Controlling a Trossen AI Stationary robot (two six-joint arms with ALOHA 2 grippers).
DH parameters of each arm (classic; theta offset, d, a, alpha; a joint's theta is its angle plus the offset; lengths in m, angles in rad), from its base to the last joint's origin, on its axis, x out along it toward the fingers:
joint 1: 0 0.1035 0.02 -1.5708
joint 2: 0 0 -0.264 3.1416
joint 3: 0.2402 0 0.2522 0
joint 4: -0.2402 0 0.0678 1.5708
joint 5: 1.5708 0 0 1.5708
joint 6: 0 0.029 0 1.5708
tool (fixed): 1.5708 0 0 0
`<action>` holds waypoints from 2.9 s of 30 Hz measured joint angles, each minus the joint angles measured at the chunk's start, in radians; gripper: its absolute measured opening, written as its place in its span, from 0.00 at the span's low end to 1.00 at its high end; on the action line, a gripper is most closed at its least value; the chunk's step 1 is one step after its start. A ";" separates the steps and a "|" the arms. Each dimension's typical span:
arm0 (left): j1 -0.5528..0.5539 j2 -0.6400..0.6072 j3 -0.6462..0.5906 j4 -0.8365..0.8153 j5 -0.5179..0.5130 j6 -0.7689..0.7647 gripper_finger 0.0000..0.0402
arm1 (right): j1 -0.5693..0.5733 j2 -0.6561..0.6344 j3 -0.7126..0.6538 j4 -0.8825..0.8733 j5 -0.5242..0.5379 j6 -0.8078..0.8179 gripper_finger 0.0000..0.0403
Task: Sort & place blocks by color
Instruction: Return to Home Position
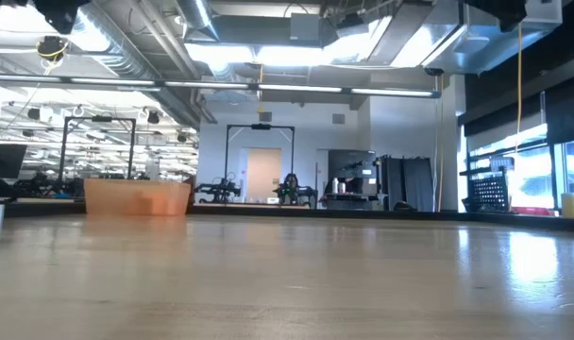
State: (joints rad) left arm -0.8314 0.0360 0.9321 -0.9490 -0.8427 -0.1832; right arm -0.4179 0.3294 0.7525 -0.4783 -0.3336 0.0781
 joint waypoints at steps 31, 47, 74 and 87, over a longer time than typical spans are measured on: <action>-0.001 -0.030 -0.346 0.482 0.365 0.220 0.50 | 0.000 -0.007 -0.549 0.716 -0.106 0.017 0.80; -0.001 -0.030 -0.495 0.672 0.440 0.298 0.50 | 0.000 -0.117 -0.745 0.901 -0.113 0.071 0.80; 0.000 -0.029 -0.925 1.180 0.434 0.300 0.50 | 0.000 -0.116 -0.745 0.828 -0.221 0.048 0.80; 0.000 -0.030 -0.925 1.082 -0.056 0.399 0.50 | 0.000 -0.116 -0.745 0.823 -0.217 -0.051 0.80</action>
State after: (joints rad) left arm -0.8314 0.0063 0.0074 0.1330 -0.8983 0.2161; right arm -0.4179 0.2138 0.0074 0.3450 -0.5509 0.0275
